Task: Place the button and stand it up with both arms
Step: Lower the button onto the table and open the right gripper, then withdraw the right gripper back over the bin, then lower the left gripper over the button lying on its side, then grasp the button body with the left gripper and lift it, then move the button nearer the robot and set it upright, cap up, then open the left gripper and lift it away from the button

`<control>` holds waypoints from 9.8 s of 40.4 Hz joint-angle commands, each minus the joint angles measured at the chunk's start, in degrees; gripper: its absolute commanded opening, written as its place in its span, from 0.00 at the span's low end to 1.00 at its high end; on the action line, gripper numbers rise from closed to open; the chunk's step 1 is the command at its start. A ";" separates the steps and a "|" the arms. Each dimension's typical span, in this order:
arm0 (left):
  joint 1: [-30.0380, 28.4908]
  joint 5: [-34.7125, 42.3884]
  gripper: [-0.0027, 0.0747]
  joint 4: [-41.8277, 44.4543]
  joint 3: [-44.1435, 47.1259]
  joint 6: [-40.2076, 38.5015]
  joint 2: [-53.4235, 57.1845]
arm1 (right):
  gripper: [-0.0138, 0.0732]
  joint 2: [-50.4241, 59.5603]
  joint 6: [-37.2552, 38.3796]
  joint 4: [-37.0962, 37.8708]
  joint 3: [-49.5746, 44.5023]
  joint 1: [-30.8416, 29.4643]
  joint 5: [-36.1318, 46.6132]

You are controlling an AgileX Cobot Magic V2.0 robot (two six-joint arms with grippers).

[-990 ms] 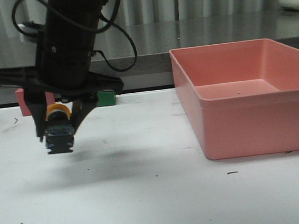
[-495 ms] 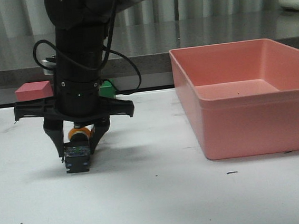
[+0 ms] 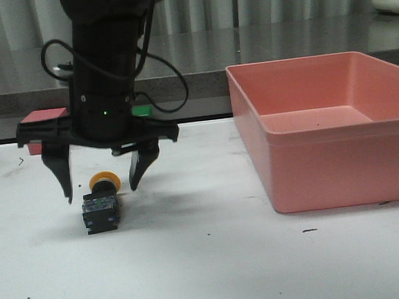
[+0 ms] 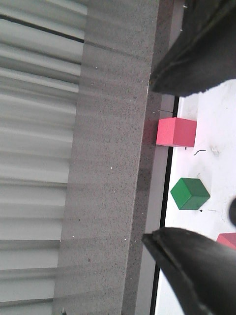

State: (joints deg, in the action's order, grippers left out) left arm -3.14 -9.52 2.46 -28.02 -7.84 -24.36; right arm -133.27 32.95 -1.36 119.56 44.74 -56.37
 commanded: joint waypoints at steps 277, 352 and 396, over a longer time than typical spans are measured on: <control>18.15 62.91 0.28 5.37 0.21 1.85 -64.05 | 0.08 123.21 -27.19 5.58 -97.11 -40.51 34.36; 18.15 87.87 0.71 1.91 5.49 7.26 -79.30 | 0.08 123.21 -27.19 5.58 -97.11 -40.51 34.36; 18.27 3.41 0.03 -3.11 -15.33 0.26 -41.84 | 0.08 123.21 -27.19 5.58 -97.11 -40.51 34.36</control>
State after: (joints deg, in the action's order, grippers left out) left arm 15.19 -9.33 0.00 -41.36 -6.96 -68.70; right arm -9.44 6.28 3.35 21.18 4.58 -26.55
